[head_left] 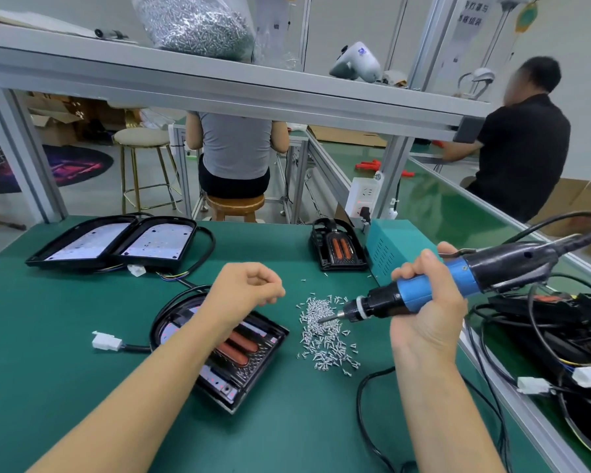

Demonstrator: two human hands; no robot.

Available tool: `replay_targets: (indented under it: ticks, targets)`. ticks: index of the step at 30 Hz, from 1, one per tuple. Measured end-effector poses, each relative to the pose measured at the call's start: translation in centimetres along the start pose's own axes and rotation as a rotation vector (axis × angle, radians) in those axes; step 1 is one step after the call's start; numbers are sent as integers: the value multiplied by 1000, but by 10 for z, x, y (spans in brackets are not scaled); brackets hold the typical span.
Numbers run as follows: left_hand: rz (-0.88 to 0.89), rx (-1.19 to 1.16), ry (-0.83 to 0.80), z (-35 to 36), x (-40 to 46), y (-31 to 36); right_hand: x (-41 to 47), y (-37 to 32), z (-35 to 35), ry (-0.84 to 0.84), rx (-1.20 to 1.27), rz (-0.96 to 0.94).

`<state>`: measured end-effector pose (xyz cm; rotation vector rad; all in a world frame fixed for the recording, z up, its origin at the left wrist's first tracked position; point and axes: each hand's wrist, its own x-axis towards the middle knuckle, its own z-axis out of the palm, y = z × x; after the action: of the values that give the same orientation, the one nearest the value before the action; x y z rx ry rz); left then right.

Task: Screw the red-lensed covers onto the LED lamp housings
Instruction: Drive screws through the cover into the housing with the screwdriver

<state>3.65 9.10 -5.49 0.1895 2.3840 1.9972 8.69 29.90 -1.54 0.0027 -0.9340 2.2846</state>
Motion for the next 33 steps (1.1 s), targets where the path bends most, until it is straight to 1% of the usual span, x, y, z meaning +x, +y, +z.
replay_targets:
  ticks: [4,9,14,27,29,33]
  targets:
    - [-54,-330,-9,-20,-42,0,-8,1,17,-47,124,54]
    - [-87,-413,6,-30,-73,0,-23,9,42,-115,272,164]
    - [-59,-384,60,-38,-85,-2,-38,14,59,-175,285,202]
    - [-39,-413,69,-42,-95,-6,-54,21,72,-212,220,224]
    - [-22,-366,71,-41,-94,-6,-54,22,71,-217,198,213]
    - [17,-147,60,-37,-85,-6,-51,26,69,-226,146,177]
